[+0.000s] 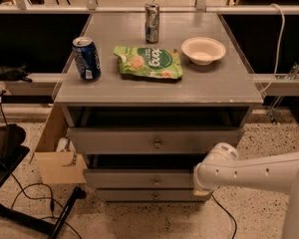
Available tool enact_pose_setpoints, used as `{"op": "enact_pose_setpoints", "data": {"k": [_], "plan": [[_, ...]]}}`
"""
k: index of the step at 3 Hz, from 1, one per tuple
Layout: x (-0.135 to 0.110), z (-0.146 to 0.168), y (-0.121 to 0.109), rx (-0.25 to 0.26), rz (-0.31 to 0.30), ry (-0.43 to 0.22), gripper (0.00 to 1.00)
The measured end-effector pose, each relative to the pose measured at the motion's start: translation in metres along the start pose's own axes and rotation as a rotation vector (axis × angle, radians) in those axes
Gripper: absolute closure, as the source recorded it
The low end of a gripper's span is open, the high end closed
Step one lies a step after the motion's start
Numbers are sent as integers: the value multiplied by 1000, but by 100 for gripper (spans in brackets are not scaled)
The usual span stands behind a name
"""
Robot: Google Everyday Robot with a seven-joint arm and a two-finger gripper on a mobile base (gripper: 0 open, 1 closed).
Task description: Open middle drawer
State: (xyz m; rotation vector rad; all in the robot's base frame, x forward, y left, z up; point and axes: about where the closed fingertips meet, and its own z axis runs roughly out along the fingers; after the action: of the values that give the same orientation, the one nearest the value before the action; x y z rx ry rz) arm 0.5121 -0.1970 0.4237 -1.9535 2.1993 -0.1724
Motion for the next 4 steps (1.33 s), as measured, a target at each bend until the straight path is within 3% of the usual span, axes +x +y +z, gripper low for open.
{"op": "enact_pose_setpoints", "data": {"k": [1,3,4], "plan": [[0,0,0,0,0,0,0],[0,0,-6,3,-15,7,0],[-1,2,-21,9,-39,8,0]]}}
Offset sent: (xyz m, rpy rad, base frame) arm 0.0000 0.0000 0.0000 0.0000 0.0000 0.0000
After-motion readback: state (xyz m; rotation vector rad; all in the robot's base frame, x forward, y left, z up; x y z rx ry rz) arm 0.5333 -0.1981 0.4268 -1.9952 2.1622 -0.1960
